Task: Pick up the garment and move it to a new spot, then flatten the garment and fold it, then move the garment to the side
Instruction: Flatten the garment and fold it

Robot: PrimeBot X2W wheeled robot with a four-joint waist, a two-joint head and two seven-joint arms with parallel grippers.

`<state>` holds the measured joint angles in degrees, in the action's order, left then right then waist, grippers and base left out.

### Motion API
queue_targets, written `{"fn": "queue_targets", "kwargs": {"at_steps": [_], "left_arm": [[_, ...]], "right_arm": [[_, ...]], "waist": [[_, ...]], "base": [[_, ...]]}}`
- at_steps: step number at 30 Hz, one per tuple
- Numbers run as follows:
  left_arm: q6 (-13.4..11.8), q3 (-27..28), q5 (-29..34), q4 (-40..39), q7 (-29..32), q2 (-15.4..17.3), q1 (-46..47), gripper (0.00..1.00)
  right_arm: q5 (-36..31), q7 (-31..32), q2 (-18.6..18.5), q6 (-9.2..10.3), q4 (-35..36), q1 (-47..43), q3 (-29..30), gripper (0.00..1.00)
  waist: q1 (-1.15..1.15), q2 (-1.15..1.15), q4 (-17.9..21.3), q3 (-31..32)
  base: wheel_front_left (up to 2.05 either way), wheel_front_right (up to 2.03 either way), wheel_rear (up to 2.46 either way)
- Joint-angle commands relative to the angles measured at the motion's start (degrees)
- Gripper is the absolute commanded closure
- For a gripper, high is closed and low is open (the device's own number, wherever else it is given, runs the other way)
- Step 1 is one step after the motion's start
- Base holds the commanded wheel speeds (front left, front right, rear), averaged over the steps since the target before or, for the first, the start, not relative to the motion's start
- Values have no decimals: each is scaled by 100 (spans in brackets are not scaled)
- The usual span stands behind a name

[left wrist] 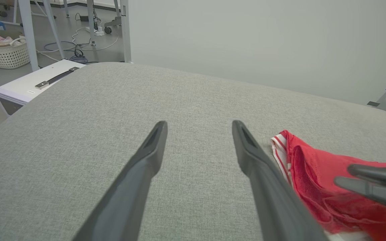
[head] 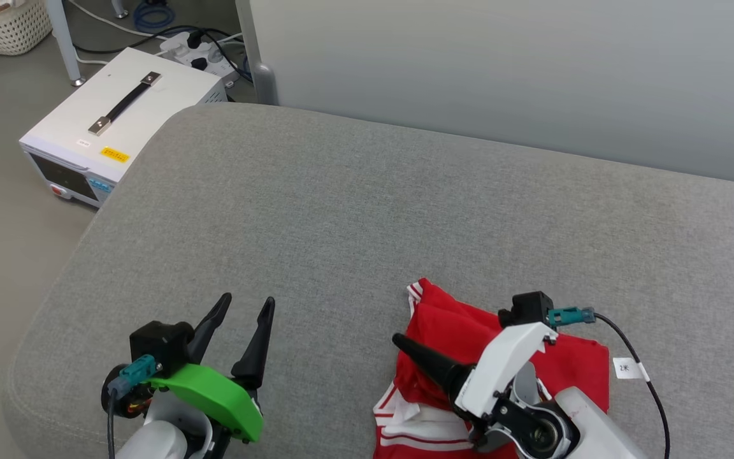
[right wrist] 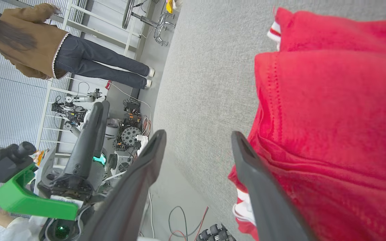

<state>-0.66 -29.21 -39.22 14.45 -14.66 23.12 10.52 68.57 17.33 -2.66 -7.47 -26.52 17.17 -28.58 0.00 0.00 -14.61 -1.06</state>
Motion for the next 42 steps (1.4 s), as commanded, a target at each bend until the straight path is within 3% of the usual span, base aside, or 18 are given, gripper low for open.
{"fn": "queue_targets", "kwargs": {"at_steps": [1, 6, 10, 17, 26, 30, 35, 42], "left_arm": [[26, 6, 34, 11, -34, -9, -77, 0], [15, 30, 32, -36, -33, 10, -115, 0], [14, 97, 34, -139, -33, -21, -193, 0], [7, 381, 197, -445, -34, -153, -314, 0], [143, 841, 597, -738, -34, -462, -438, 0], [251, 1067, 819, -823, -34, -643, -519, 0], [416, 1354, 1114, -889, -34, -899, -662, 0], [636, 1706, 1514, -978, -34, -1258, -840, 0]], "right_arm": [[102, -82, -22, -2, -53, 168, -84, 0], [-154, -242, -22, -2, -275, 473, -83, 0], [-1117, -346, -122, -2, -282, 638, 411, 0], [-3262, -544, -1085, -2, 784, 381, 1186, 0], [-4647, -1017, -1838, -2, 2154, -549, 2050, 0], [-4917, -1345, -1801, -2, 2561, -1034, 2510, 0], [-5242, -1745, -1374, -2, 3007, -1630, 3096, 0], [-5660, -2175, -774, -2, 3235, -2174, 3326, 0]], "waist": [[0, 0, 40, 42], [0, 0, 177, 158], [0, 0, 322, 241], [0, 0, 582, 278], [0, 0, 753, 151], [0, 0, 791, 71], [0, 0, 806, 3], [0, 0, 814, -64]], "base": [[0, 0, 0], [0, 0, 0], [0, 0, 0], [0, 0, 0], [0, 0, 0], [0, 0, 0], [0, 0, 0], [0, 0, 0]]}}
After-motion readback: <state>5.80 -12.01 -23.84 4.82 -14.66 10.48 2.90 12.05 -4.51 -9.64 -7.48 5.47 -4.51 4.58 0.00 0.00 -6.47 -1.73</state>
